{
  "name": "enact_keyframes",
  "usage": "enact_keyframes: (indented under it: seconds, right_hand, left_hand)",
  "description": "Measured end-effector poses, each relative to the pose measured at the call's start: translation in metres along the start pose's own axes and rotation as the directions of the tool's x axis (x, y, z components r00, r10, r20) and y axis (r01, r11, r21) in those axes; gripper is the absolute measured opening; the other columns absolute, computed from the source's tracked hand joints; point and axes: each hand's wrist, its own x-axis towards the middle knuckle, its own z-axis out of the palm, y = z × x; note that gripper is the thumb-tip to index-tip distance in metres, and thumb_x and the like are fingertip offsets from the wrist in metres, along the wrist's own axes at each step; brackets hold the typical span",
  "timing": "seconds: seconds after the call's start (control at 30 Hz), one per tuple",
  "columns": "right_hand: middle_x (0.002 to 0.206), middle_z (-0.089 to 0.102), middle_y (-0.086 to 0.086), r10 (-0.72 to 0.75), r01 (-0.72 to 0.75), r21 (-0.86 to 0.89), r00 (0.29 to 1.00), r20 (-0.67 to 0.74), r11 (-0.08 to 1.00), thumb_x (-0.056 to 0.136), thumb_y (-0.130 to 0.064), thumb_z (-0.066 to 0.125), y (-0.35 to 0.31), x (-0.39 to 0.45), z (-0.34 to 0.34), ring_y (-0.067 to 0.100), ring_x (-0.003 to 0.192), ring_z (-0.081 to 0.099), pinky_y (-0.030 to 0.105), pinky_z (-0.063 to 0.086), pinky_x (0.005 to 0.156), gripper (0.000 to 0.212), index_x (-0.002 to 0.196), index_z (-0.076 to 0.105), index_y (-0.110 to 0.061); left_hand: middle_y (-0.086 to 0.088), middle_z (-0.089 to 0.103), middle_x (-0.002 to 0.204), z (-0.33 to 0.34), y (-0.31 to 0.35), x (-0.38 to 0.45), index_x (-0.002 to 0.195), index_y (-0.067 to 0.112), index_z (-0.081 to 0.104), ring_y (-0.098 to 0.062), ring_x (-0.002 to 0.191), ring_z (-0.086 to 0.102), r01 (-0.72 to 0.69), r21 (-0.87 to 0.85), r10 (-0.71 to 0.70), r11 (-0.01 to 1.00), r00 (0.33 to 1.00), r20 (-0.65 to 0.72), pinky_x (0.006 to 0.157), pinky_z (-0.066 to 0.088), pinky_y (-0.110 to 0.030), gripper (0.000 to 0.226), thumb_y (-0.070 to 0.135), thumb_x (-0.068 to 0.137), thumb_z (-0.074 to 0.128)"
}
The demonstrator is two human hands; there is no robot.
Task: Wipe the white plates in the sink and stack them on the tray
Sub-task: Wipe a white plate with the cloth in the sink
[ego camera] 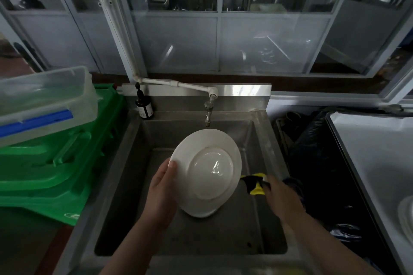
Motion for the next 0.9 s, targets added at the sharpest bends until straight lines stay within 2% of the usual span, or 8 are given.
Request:
enact_keyframes:
  seconds: [0.1,0.2,0.3,0.4,0.53,0.73,0.9]
  right_hand:
    - [0.121,0.063,0.015,0.017,0.002,0.270,0.998,-0.066,0.963,0.102,-0.029,0.049,-0.024,0.008,-0.029,0.036,0.111,0.060,0.039,0.045,0.083,0.028,0.125,0.049,-0.012]
    - [0.107,0.064,0.016,0.081,-0.026,0.429,0.990,-0.112,0.903,0.100,-0.029,0.054,-0.043,0.012,-0.050,0.035,0.100,0.062,0.035,0.042,0.070,0.021,0.111,0.046,-0.012]
    - [0.093,0.059,0.007,0.106,-0.038,0.469,0.987,-0.118,0.883,0.099,-0.033,0.054,-0.055,0.018,-0.060,0.026,0.090,0.058,0.032,0.035,0.065,0.022,0.105,0.051,-0.012]
    - [0.084,0.058,0.004,0.128,-0.022,0.514,0.977,-0.172,0.857,0.097,-0.034,0.057,-0.068,0.021,-0.065,0.026,0.084,0.057,0.033,0.035,0.066,0.021,0.087,0.054,-0.016]
    - [0.073,0.058,0.000,0.148,-0.003,0.570,0.967,-0.208,0.822,0.096,-0.034,0.059,-0.081,0.021,-0.072,0.024,0.076,0.058,0.032,0.038,0.063,0.029,0.070,0.052,-0.024]
    - [0.070,0.059,-0.001,0.191,-0.026,0.622,0.961,-0.200,0.783,0.095,-0.034,0.058,-0.093,0.026,-0.080,0.018,0.070,0.057,0.031,0.039,0.061,0.031,0.067,0.054,-0.024]
    - [0.071,0.059,0.003,0.141,0.033,0.602,0.960,-0.240,0.797,0.095,-0.036,0.058,-0.104,0.030,-0.093,0.014,0.068,0.055,0.028,0.039,0.056,0.032,0.073,0.058,-0.013]
  left_hand:
    - [-0.005,0.072,0.120,0.001,0.004,0.000,0.118,0.030,0.070,-0.030,0.112,0.067,-0.021,0.014,0.021,1.000,1.000,0.007,0.102,0.047,-0.063,0.031,0.029,0.105,0.042]
    - [-0.006,0.070,0.123,0.003,0.007,-0.001,0.120,0.030,0.070,-0.032,0.116,0.065,-0.054,0.034,0.053,0.998,0.998,0.021,0.103,0.044,-0.065,0.028,0.038,0.102,0.050]
    - [-0.004,0.070,0.124,0.007,0.010,-0.001,0.119,0.033,0.070,-0.031,0.119,0.063,-0.075,0.046,0.073,0.996,0.997,0.041,0.104,0.044,-0.065,0.034,0.045,0.093,0.053]
    - [-0.003,0.070,0.125,0.011,0.010,-0.001,0.119,0.032,0.071,-0.030,0.121,0.062,-0.099,0.047,0.097,0.994,0.994,0.046,0.107,0.042,-0.064,0.032,0.047,0.095,0.057]
    - [-0.003,0.071,0.121,0.017,0.010,-0.003,0.118,0.028,0.072,-0.028,0.118,0.063,-0.067,0.039,0.066,0.997,0.997,0.037,0.107,0.043,-0.062,0.029,0.038,0.098,0.053]
    - [-0.005,0.072,0.118,0.023,0.016,-0.006,0.116,0.030,0.072,-0.028,0.113,0.066,-0.080,0.123,0.067,0.989,0.991,0.113,0.101,0.050,-0.055,0.031,0.041,0.098,0.050]
    - [-0.005,0.073,0.114,0.028,0.019,-0.010,0.115,0.027,0.073,-0.027,0.109,0.068,-0.101,0.186,0.068,0.977,0.982,0.175,0.095,0.054,-0.046,0.033,0.034,0.099,0.045]
